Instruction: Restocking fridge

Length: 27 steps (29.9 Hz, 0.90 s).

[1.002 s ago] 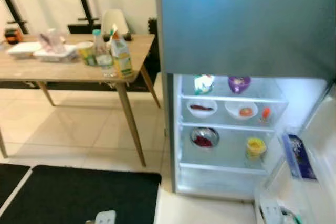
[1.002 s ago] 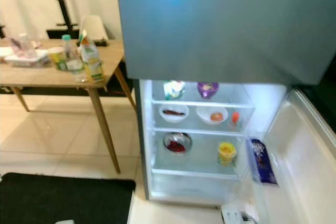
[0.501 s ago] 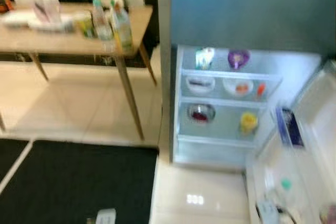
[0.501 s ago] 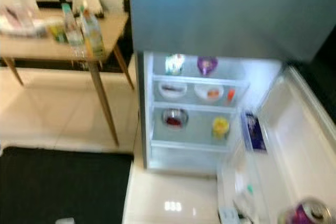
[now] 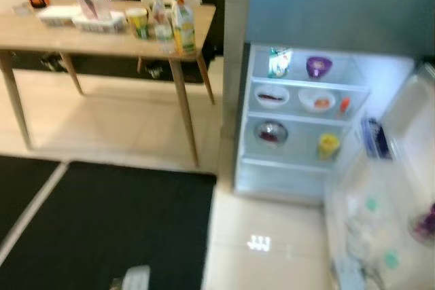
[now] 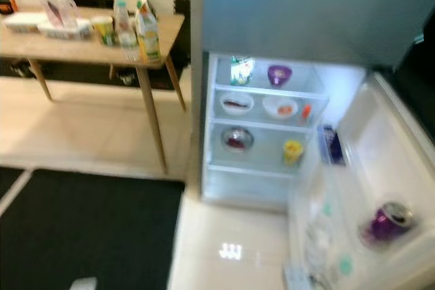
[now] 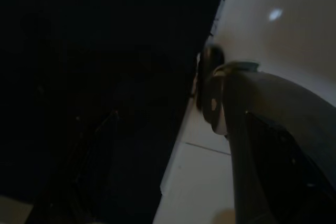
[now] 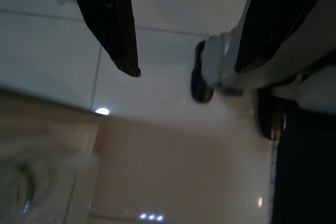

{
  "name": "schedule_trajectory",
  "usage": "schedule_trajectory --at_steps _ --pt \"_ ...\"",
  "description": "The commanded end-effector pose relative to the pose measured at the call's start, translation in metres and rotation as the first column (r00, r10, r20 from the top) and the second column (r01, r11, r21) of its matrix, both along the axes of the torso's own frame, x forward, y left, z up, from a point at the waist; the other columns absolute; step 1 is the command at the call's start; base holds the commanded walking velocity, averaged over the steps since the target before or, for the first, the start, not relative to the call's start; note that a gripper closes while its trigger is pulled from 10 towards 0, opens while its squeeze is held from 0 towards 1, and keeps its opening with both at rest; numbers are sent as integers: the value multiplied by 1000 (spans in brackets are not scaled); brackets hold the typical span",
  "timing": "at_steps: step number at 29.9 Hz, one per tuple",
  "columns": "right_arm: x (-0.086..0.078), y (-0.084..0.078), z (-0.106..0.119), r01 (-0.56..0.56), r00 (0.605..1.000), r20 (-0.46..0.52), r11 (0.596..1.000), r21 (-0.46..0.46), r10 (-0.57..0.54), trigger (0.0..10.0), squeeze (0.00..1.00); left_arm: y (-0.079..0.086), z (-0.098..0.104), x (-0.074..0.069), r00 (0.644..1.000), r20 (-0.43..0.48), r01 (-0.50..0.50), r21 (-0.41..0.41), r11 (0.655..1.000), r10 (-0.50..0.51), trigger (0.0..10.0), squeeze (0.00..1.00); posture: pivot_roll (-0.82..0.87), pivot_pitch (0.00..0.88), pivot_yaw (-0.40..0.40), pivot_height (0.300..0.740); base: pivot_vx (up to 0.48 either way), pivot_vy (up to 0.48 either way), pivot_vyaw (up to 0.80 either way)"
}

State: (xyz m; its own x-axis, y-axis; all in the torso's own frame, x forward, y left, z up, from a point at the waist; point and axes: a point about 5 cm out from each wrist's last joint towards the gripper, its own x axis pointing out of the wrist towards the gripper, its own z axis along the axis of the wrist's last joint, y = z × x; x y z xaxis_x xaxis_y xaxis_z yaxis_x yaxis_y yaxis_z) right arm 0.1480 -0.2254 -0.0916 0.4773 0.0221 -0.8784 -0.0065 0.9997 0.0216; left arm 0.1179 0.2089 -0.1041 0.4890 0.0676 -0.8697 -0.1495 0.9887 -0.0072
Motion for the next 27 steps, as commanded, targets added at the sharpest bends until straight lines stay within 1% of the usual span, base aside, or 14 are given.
schedule_trajectory --at_steps 1,5,8,13,22,27 --pt "-3 -3 -1 14 1000 -10 1000 -7 -14 10000 0 -3 0 0 1000 5 21 -27 999 -21 10000 0 -59 0 -29 740 0 0 0" --pt "-2 -3 0 15 1000 -8 1000 -8 -15 10000 0 -4 0 0 1000 7 29 -40 999 -28 10000 0 -59 0 -29 740 0 0 0" --pt "-1 -3 0 16 1000 -5 1000 -7 -16 10000 0 -5 -1 -1 999 -6 49 -45 998 -49 10000 0 -59 0 -29 740 0 -472 0" --pt "-2 -3 0 16 1000 -7 1000 -9 -16 10000 0 -4 -1 -2 1000 -8 26 -43 999 -27 10000 0 -59 0 -29 740 0 -435 0" --pt "-4 -5 0 16 1000 -12 1000 -18 -16 10000 0 -3 -1 -2 1000 -2 18 -38 999 -18 10000 0 -63 0 -29 740 0 0 0" --pt "-3 -7 0 14 1000 -12 1000 -24 -15 10000 0 -5 -1 -1 1000 4 31 -61 998 -31 10000 0 -62 0 -30 740 0 0 0"
